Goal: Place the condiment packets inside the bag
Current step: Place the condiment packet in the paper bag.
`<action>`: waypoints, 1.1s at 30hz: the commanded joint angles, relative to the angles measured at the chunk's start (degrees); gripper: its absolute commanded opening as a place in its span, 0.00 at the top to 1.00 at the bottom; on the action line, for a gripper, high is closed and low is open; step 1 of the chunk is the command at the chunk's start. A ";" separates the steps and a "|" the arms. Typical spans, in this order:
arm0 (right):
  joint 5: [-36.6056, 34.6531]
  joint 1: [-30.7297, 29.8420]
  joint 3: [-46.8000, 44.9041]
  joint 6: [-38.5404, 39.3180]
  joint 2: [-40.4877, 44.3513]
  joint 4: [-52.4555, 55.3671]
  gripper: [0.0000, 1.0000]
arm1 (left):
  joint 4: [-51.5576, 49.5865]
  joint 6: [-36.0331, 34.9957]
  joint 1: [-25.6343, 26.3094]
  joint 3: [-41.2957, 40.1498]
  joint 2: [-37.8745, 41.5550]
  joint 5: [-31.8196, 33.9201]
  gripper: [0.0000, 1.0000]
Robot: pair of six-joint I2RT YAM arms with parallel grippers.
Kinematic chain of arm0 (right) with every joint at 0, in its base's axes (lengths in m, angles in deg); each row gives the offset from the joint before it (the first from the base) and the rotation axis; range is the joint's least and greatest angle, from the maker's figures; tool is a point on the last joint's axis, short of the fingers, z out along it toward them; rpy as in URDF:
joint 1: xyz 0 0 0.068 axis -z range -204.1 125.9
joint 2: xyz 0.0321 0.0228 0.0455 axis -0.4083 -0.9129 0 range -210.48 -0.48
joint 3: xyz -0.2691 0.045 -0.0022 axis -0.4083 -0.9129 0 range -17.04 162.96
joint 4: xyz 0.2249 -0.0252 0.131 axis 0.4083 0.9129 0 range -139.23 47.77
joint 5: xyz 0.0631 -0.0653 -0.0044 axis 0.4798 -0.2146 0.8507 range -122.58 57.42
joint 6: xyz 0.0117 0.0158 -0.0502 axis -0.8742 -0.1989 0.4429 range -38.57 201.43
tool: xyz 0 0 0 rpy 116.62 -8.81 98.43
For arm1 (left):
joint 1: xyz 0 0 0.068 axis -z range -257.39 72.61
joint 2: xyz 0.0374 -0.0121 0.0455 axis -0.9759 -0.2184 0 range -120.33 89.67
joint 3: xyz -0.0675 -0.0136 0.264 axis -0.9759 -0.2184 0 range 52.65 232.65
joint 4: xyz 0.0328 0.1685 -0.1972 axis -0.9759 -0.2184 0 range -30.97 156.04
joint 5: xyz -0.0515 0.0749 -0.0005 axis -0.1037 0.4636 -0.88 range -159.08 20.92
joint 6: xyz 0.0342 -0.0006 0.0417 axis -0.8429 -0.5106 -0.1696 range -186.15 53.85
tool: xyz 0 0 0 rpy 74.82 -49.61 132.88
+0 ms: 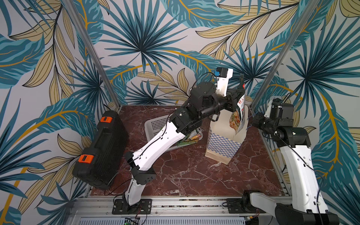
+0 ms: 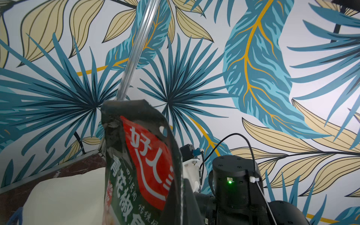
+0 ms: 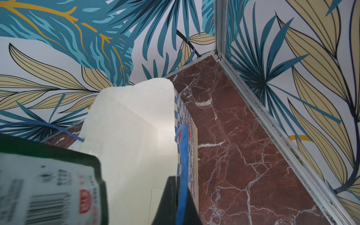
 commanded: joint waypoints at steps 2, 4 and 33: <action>2.56 0.40 -2.10 -0.28 1.08 -1.63 0.94 | 4.23 -4.19 0.07 3.32 -1.07 1.45 1.00; 3.39 0.44 -2.54 -0.55 1.13 -1.97 0.94 | 3.06 -6.02 -0.09 3.05 -2.49 2.97 1.00; 5.57 0.49 -5.87 0.45 5.96 -1.31 0.68 | -7.89 -12.83 2.62 -17.96 10.53 7.14 0.00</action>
